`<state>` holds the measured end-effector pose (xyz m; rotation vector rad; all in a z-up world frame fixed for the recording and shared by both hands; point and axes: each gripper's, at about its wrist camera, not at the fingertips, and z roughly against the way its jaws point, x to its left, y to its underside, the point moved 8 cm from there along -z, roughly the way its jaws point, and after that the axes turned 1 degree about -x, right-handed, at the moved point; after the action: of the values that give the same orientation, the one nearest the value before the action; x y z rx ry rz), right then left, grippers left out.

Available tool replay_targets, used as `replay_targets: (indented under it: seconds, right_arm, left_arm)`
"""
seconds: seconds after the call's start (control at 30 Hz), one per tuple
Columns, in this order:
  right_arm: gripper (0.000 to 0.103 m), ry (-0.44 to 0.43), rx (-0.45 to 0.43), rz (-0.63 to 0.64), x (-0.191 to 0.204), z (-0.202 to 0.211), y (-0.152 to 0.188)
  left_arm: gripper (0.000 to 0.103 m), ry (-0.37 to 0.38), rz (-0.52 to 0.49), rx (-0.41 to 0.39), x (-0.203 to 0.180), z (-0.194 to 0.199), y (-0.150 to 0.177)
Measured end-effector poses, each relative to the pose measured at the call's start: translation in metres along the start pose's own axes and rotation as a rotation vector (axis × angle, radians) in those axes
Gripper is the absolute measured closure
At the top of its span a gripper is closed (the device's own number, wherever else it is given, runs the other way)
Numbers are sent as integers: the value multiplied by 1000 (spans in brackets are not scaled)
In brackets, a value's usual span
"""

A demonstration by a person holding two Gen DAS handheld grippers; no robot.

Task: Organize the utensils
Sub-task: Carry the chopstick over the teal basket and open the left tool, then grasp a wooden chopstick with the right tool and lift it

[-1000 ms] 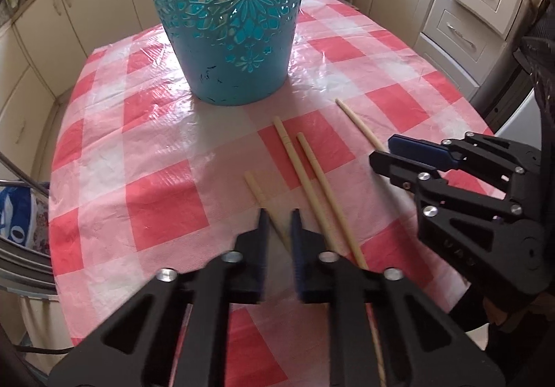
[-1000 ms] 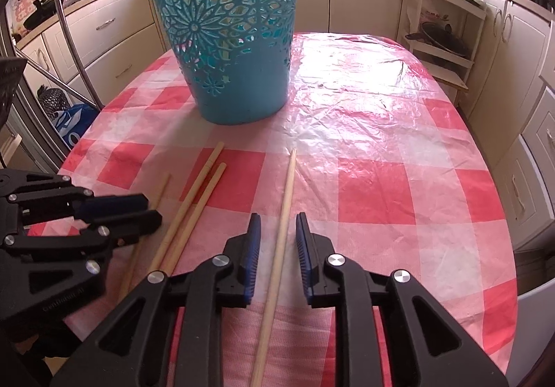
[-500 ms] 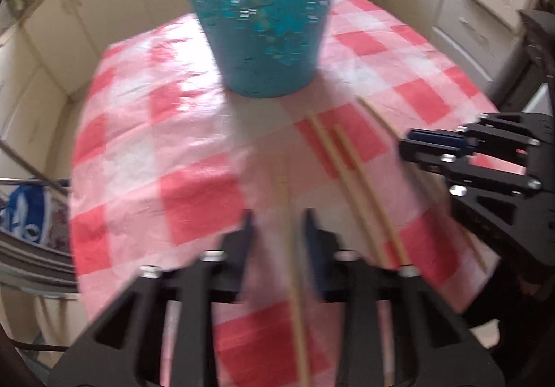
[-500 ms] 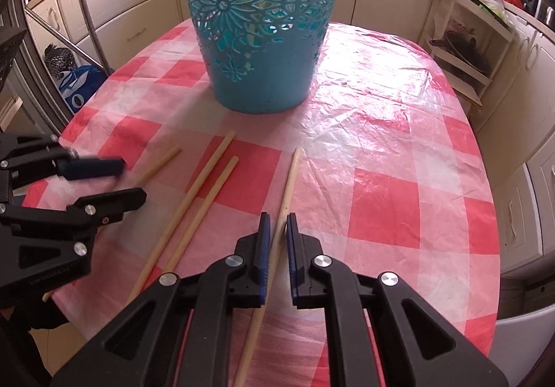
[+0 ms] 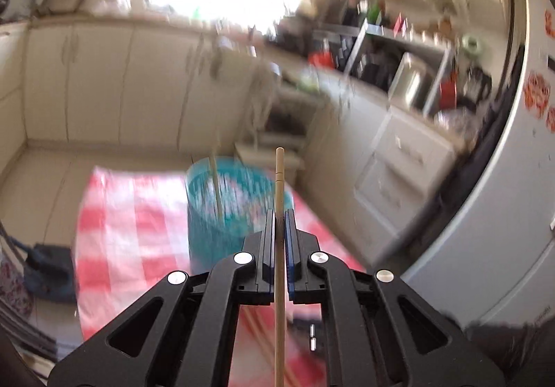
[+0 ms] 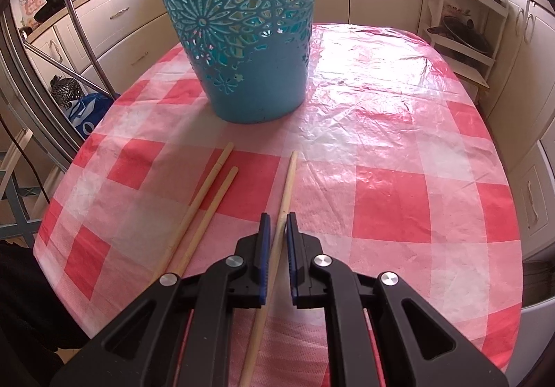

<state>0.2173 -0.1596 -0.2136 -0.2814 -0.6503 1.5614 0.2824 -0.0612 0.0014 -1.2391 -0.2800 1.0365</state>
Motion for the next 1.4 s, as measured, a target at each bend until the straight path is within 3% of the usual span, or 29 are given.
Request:
replay_targets:
  seconds: [0.1,0.23,0.4,0.53,0.73,1.03,1.2,1.4]
  right_arm:
    - [93,-10,-1,-8,0,1,0]
    - [93,-17,-8,-6,-1,1,1]
    - [93,1,-20,17,1,2,2]
    - [93,-2,-18,18,3,1,0]
    - [92,-16,-13,12,4,-2,-4]
    - [92,-24,-8,9,3,-4,-6]
    - [87,-38,-7,0,4,-3,-7]
    - [90,0,-20,50,8,-3,-6]
  left_arm:
    - [98,-56,39,-168,-3,-8,-37]
    - [98,-175,19,-339,-7,-22,-73]
    - [98,-294,36,-429,4,-50,-88]
    - [98,-350,44,-402,20,-77,-86]
    - [98,-410,-2,-287,36,-112,-65]
    - [95,-429,-8,-111,49,-120,-20]
    - [64,-438,0,-68,50,-100,-7]
    - [46,-441,65,-68,50,-55,7]
